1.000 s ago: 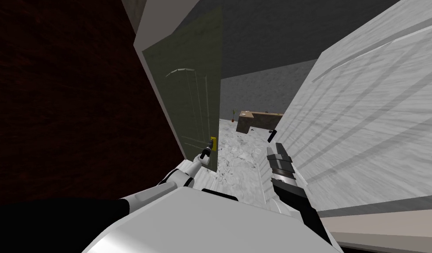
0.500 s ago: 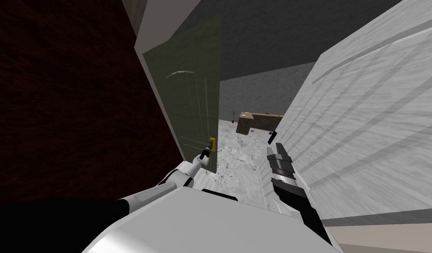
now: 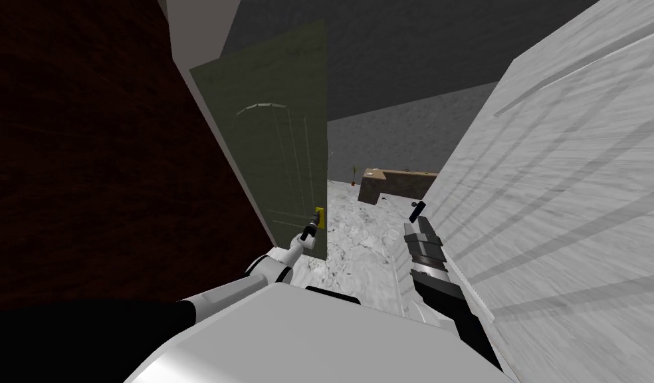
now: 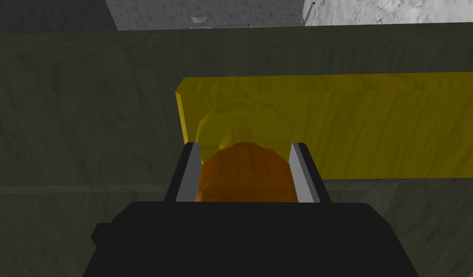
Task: Push the door open
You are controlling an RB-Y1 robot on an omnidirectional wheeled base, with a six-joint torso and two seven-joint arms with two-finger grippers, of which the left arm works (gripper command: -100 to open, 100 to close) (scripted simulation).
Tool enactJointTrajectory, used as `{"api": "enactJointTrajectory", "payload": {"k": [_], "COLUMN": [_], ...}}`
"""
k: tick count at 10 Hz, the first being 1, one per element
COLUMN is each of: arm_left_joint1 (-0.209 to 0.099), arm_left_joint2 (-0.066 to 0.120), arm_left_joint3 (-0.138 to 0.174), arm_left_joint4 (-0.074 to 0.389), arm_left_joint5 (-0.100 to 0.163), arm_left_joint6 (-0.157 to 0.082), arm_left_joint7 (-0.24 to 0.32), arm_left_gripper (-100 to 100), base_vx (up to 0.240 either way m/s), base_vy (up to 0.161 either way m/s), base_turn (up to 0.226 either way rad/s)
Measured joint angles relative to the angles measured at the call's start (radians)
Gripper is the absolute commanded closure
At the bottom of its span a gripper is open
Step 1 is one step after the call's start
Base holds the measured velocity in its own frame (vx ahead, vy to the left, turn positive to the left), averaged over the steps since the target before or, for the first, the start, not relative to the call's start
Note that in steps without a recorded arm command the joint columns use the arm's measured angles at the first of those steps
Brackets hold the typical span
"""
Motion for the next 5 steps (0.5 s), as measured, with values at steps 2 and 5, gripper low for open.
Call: {"api": "enactJointTrajectory", "payload": {"k": [2, 5], "arm_left_joint1": [0.003, 0.024], "arm_left_joint2": [0.003, 0.022], "arm_left_joint3": [0.023, 0.049], "arm_left_joint4": [-0.005, -0.049], "arm_left_joint5": [0.007, 0.016], "arm_left_joint6": [0.017, 0.042], "arm_left_joint7": [-0.012, -0.019], "arm_left_gripper": [100, 100], "base_vx": [0.195, 0.125], "base_vy": [-0.127, -0.093], "base_turn": [0.077, 0.045]}}
